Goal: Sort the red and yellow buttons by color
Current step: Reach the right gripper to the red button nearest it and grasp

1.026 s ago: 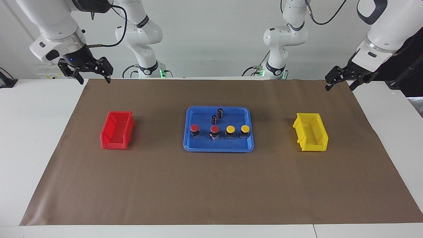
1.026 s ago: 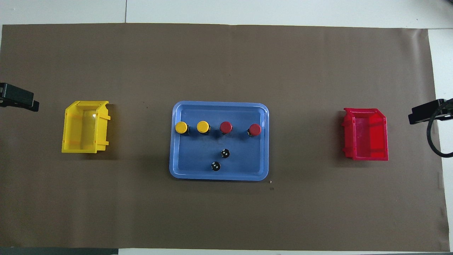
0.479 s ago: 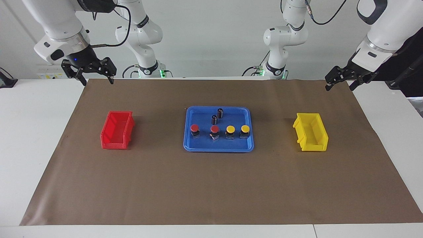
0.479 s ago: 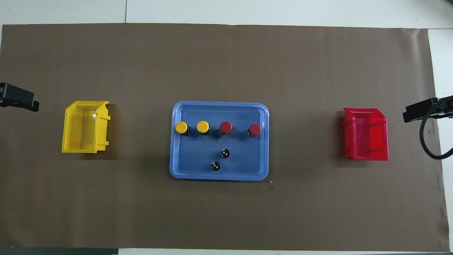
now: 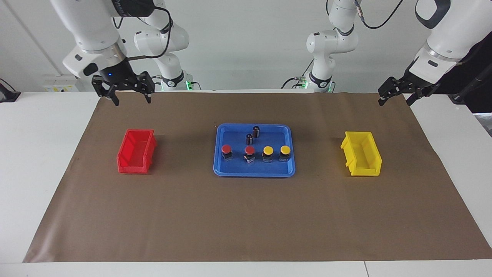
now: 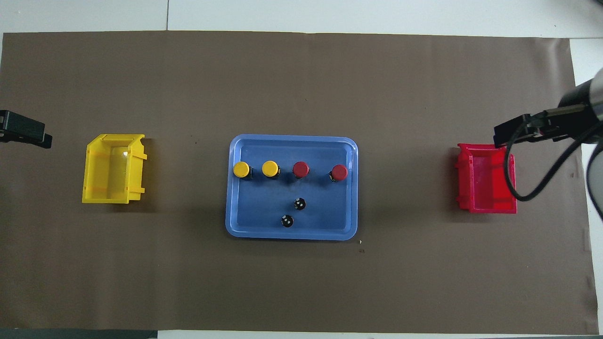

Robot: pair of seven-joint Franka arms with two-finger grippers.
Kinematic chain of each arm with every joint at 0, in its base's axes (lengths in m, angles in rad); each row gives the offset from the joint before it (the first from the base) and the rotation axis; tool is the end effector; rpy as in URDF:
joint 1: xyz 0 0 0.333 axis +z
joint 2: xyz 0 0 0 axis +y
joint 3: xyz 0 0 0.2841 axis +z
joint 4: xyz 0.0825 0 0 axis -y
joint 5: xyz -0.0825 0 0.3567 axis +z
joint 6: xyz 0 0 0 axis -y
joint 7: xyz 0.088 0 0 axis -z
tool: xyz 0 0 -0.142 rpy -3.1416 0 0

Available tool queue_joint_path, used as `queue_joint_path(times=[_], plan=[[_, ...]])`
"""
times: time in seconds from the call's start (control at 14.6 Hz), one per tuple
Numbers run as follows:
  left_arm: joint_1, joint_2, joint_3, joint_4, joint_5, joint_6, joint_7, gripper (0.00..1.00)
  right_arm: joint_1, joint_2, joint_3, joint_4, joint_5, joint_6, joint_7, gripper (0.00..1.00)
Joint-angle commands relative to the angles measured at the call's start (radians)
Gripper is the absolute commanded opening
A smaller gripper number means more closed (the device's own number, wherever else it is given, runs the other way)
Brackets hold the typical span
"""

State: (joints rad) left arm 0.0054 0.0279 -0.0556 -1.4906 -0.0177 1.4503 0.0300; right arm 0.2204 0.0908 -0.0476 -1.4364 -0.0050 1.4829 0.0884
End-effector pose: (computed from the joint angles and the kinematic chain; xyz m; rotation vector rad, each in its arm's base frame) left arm 0.5196 -0.0284 0.5681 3.1187 -0.1276 -0.1067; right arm 0.5342 0.0936 0.5607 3.1231 0.1315 -0.0666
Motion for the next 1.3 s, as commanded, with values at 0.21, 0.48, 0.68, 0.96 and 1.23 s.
queue_joint_path(times=[0.21,0.48,0.68,0.96,1.23], plan=[[0.005,-0.028,0.002,-0.030,-0.011,-0.007,0.005,1.00,0.195,0.239,0.051,0.073,0.007,0.233,0.330,1.00],[0.005,-0.028,0.002,-0.030,-0.011,-0.007,0.005,1.00,0.278,0.230,0.049,-0.158,-0.007,0.459,0.392,1.00],[0.005,-0.028,0.002,-0.030,-0.011,-0.007,0.005,1.00,0.280,0.213,0.051,-0.254,-0.007,0.517,0.389,1.00],[0.005,-0.028,0.002,-0.030,-0.011,-0.007,0.005,1.00,0.277,0.185,0.051,-0.340,-0.006,0.580,0.379,0.92],[0.005,-0.028,0.002,-0.030,-0.011,-0.007,0.005,1.00,0.280,0.150,0.052,-0.453,-0.006,0.671,0.379,0.81]])
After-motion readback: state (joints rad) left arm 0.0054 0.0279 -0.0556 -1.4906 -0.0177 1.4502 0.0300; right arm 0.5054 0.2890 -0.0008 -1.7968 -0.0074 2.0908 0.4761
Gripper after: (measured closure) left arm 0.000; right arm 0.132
